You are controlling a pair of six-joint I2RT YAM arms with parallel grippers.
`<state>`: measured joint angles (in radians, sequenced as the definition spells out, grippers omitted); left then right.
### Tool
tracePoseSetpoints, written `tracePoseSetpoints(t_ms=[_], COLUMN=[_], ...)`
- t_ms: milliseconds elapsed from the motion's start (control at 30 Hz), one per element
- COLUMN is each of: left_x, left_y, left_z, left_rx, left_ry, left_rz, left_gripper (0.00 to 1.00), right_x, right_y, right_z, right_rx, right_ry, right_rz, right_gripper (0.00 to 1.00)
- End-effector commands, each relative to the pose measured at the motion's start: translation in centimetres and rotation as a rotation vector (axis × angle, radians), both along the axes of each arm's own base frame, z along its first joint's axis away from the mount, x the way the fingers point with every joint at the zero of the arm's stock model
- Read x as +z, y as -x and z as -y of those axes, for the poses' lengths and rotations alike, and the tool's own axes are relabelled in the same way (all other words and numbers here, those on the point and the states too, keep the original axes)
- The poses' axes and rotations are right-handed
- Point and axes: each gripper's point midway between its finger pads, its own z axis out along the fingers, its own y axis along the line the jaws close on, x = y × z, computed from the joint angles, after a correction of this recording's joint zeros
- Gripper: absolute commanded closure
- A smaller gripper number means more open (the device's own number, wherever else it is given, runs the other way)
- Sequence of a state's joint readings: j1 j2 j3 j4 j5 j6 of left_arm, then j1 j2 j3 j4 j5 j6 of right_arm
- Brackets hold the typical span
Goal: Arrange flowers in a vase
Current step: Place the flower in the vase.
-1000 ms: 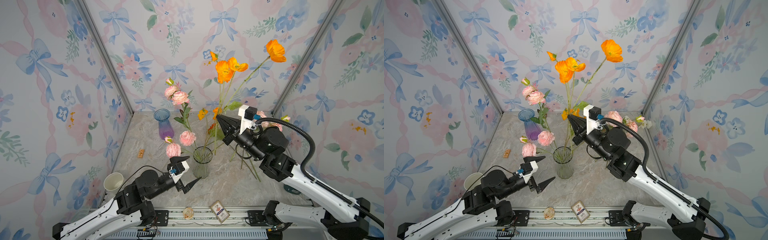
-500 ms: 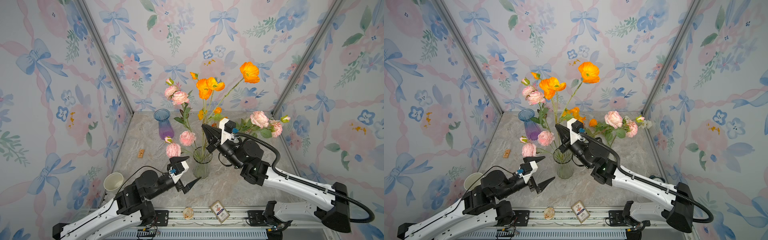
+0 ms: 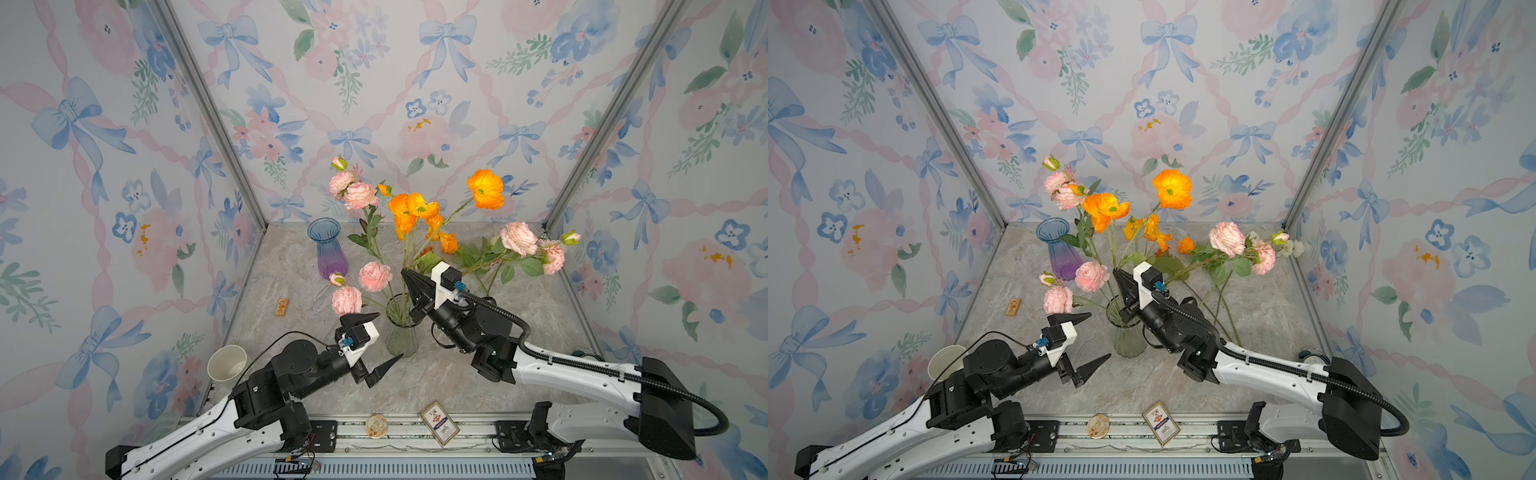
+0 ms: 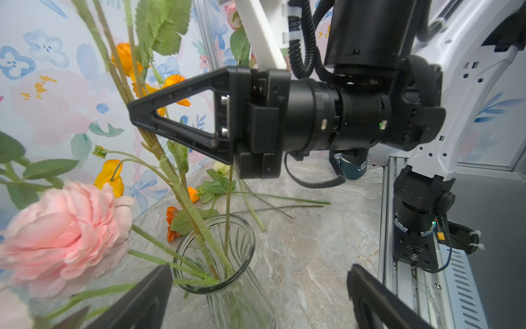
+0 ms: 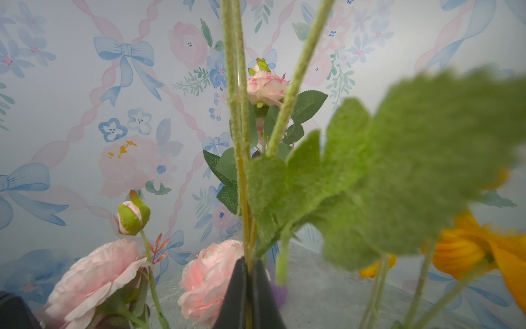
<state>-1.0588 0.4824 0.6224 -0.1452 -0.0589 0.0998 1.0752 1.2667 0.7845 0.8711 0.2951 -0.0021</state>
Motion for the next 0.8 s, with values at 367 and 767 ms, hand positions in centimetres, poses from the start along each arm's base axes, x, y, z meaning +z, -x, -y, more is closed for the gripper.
tracePoseSetpoints(t_ms=[367, 767], left_x=[-1.1, -1.5], left_y=[-0.1, -0.3], left_z=[0.6, 0.8], left_rx=[-0.015, -0.008], left_ry=[-0.020, -0.033], left_rz=[-0.031, -0.036], left_gripper=[0.02, 0.02], right_x=[-3.0, -5.8], right_y=[2.0, 3.2], right_z=[-0.2, 0.2], right_rx=[-0.091, -0.150], right_ry=[-0.010, 0.002], right_rz=[0.050, 0.040], right_gripper=[0.91, 0.82])
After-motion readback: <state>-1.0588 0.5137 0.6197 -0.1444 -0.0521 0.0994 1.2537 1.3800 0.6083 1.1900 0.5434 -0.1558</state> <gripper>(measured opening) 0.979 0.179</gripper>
